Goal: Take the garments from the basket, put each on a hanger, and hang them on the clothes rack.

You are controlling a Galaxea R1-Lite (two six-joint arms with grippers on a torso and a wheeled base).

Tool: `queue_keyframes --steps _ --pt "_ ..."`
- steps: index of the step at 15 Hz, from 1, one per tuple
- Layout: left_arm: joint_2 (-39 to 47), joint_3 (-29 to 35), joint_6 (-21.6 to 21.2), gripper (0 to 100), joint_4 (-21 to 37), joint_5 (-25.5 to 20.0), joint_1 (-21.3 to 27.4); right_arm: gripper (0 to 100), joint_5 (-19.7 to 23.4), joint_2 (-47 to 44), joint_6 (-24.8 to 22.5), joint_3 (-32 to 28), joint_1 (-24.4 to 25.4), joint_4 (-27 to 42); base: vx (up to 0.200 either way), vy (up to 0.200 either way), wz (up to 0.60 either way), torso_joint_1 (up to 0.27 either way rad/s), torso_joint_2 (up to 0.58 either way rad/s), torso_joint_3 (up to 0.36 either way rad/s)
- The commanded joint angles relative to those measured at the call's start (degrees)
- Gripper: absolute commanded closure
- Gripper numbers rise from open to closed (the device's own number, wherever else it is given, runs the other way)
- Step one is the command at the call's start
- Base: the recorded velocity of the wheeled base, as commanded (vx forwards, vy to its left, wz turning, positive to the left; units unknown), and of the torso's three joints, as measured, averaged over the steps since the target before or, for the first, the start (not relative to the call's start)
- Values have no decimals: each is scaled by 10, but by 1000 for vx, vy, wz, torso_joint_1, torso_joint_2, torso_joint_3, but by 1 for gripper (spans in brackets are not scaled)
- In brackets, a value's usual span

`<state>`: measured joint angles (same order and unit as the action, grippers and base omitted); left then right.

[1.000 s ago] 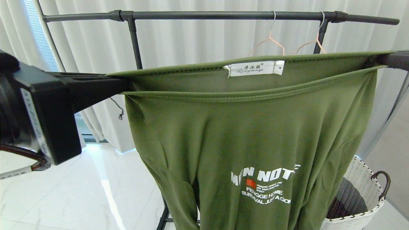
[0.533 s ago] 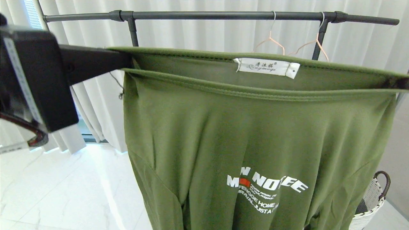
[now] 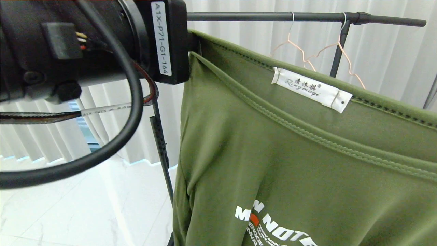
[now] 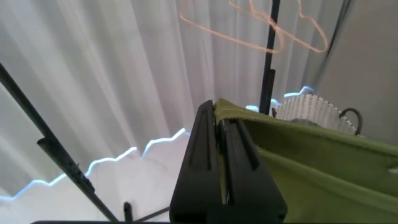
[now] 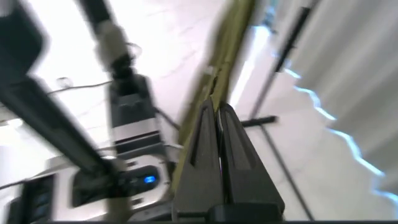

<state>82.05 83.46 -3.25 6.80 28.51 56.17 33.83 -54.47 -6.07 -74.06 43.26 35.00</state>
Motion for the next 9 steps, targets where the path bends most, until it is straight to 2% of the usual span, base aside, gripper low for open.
queue_keyframes --steps 1,3,4,6,9 --pt "14 0 0 100 0 1 -7 100 -1 3 4 2 33 1 0 0 0 0 0 0" --pt "6 0 11 100 6 1 -7 100 -31 -3 4 2 28 1 0 0 0 0 0 0" --pt "-14 -1 25 100 37 2 -6 100 -95 -20 4 0 18 -5 0 0 0 0 0 0" --pt "-52 2 70 100 134 1 12 100 -157 -45 4 1 7 -42 0 0 0 0 0 0" --pt "-103 6 167 100 251 -1 73 100 -166 -96 4 1 -10 -141 0 0 0 0 0 0"
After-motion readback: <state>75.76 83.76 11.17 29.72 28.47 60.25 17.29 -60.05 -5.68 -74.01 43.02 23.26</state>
